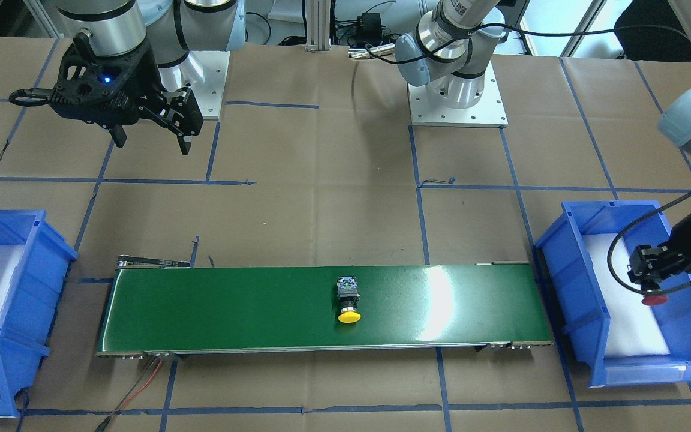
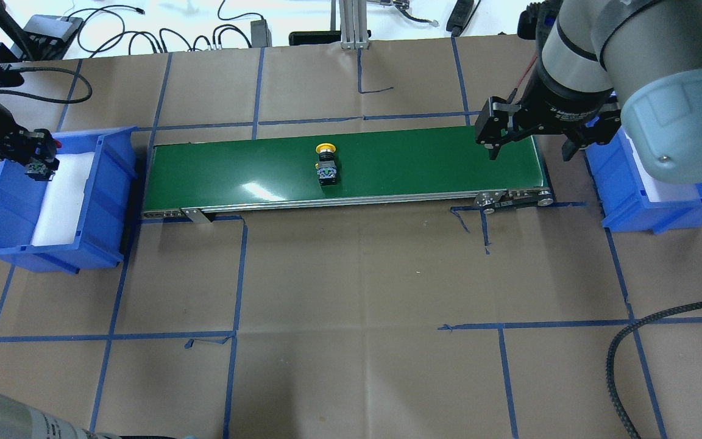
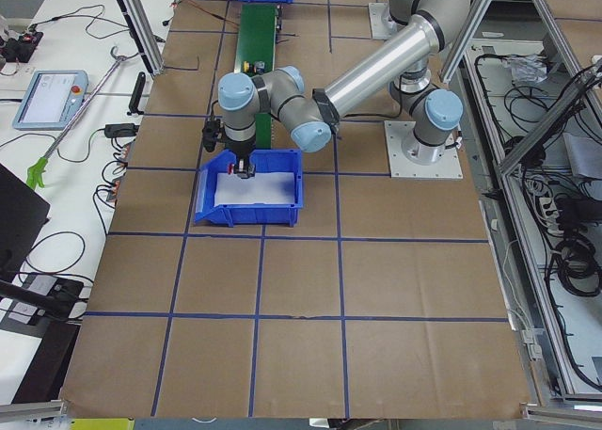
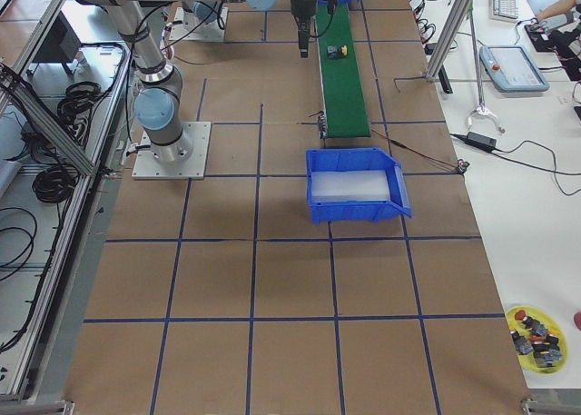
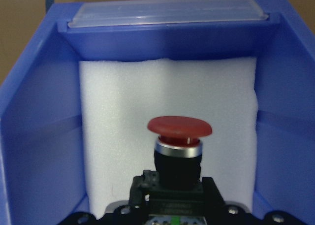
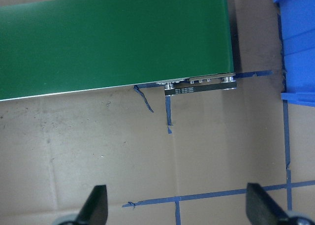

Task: Transport two buttons from left to right
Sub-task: 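Lower the left gripper and grasp the red-capped push button, then carry the red button onto the belt while the right gripper moves toward the yellow button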

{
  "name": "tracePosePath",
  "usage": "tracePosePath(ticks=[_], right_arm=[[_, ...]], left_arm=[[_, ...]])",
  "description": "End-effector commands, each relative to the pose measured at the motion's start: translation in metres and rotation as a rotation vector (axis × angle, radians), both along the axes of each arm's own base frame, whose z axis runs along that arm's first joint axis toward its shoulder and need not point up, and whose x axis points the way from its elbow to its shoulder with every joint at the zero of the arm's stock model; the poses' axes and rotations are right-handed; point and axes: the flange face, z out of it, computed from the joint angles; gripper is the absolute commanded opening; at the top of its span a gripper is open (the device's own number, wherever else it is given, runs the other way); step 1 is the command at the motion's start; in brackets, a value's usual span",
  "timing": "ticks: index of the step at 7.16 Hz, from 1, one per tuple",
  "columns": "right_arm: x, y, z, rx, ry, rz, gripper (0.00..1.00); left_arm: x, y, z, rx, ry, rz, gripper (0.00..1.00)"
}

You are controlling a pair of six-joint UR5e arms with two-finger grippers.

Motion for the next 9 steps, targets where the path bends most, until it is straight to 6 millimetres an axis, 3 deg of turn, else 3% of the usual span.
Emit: tracePosePath(ticks=[1, 2, 3, 5, 7, 9], right_arm=[[0.0, 0.0, 0.0, -0.001, -0.001, -0.002, 1.0], [0.0, 0.0, 0.0, 0.001, -0.004, -0.002, 1.0], [0.001, -0.001, -0.003, 0.007, -0.004, 0.0, 1.0], [0.001, -0.01, -0.014, 0.021, 0.004, 0.009, 1.0], [0.0, -0.007, -0.01, 0.016, 0.008, 0.007, 1.0], [0.0, -0.007, -0.014, 0.025, 0.009, 0.011, 1.0]], left_arm=[[-0.008, 0.01, 0.021, 0.01, 0.003, 0.001, 0.02], [-0.009, 0.01, 0.022, 0.007, 0.005, 0.002, 0.02], [-0.025, 0.005, 0.023, 0.005, 0.001, -0.019, 0.02], [-0.09, -0.008, 0.029, -0.001, -0.011, -0.039, 0.02], [-0.15, -0.013, 0.025, 0.004, -0.001, -0.002, 0.03], [-0.215, -0.02, 0.011, 0.016, 0.007, 0.039, 0.03]])
